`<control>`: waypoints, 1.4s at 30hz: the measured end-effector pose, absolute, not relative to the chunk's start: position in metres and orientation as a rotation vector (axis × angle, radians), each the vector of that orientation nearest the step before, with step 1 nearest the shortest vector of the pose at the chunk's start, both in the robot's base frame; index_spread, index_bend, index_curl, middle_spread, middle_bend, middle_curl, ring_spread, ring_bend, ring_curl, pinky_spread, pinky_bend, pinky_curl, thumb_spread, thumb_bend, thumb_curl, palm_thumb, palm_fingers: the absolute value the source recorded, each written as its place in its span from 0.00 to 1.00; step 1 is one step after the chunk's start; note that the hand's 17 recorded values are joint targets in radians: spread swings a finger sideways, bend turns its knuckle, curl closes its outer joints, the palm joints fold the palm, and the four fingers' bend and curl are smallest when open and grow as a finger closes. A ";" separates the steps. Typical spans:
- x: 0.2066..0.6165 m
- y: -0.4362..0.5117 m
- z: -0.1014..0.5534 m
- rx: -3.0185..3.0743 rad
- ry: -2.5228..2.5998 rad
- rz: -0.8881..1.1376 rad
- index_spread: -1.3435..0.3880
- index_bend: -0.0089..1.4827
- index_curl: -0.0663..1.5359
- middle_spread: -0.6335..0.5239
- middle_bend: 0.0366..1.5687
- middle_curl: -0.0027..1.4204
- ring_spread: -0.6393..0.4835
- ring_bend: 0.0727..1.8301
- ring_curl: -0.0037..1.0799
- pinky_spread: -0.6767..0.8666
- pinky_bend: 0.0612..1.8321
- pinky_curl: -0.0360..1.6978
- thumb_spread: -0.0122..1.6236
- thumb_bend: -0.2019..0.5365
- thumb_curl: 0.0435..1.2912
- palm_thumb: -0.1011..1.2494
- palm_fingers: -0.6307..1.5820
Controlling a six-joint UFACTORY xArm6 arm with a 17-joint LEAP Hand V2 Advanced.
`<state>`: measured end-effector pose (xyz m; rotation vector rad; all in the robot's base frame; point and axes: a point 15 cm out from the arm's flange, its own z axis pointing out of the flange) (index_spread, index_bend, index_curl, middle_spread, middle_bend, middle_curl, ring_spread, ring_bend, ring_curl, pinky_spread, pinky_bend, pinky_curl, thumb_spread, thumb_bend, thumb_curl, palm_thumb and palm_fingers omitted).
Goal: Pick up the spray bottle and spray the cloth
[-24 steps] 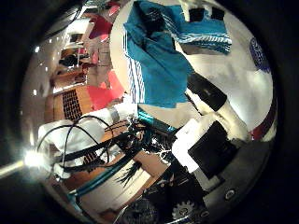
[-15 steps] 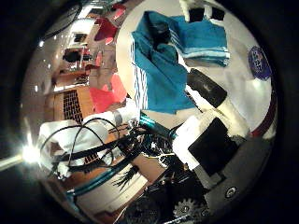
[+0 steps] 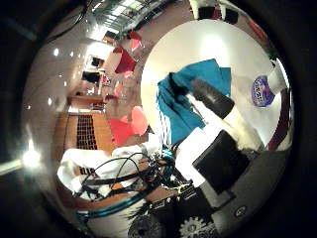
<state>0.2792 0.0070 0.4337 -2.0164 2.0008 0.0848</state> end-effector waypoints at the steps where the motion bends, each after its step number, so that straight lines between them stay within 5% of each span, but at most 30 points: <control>1: 0.281 0.001 0.435 -1.982 2.009 0.089 0.63 0.12 0.27 0.50 0.19 0.30 0.72 0.14 0.25 0.69 0.10 0.16 0.73 0.24 0.26 0.65 0.47; 17: 0.302 -0.080 0.461 -1.417 1.911 0.068 0.66 0.12 0.25 0.57 0.16 0.29 0.74 0.14 0.25 0.69 0.13 0.18 0.72 0.25 0.25 0.58 0.43; 42: 0.270 -0.152 0.359 -0.954 1.856 0.044 0.70 0.11 0.23 0.65 0.14 0.28 0.76 0.17 0.27 0.69 0.17 0.19 0.69 0.24 0.25 0.54 0.38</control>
